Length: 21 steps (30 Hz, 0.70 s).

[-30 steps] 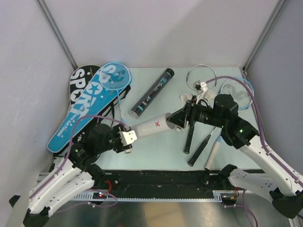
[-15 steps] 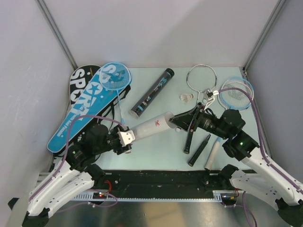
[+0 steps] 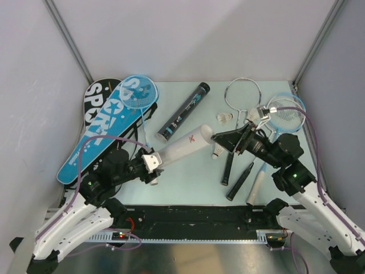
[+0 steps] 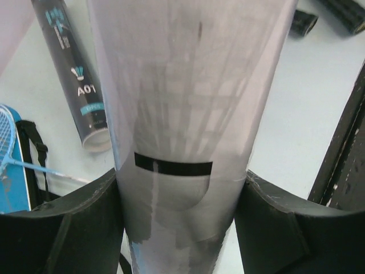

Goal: Pack up the badminton gear
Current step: Close the lid on the shuttle tube, then place the shuttle tube at the center of the board.

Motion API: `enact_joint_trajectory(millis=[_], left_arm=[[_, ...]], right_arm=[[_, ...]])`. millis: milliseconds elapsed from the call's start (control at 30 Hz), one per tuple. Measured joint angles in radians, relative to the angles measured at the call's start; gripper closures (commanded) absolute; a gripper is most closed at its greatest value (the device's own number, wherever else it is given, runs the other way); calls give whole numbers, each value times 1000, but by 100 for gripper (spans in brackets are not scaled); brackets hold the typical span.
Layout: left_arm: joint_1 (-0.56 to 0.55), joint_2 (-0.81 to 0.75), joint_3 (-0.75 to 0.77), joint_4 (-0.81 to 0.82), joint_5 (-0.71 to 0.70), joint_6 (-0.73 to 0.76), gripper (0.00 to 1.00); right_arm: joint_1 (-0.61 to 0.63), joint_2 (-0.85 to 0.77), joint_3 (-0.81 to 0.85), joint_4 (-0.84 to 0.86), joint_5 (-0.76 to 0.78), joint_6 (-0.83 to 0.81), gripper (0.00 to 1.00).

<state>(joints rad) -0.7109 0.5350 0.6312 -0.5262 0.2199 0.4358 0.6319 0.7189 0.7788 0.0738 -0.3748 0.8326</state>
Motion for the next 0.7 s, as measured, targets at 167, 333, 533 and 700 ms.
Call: enact_joint_trajectory(millis=[167, 333, 533, 700], left_arm=[[-9, 51, 27, 79, 14, -55, 57], [-6, 136, 67, 177, -24, -196, 60], [-6, 274, 99, 245, -78, -394, 60], [-13, 419, 106, 274, -146, -546, 59]], right_arm=[[-122, -95, -18, -56, 37, 4, 23], [-209, -203, -21, -137, 87, -24, 3], [-222, -241, -21, -256, 155, -71, 1], [-222, -241, -21, -378, 198, -105, 1]])
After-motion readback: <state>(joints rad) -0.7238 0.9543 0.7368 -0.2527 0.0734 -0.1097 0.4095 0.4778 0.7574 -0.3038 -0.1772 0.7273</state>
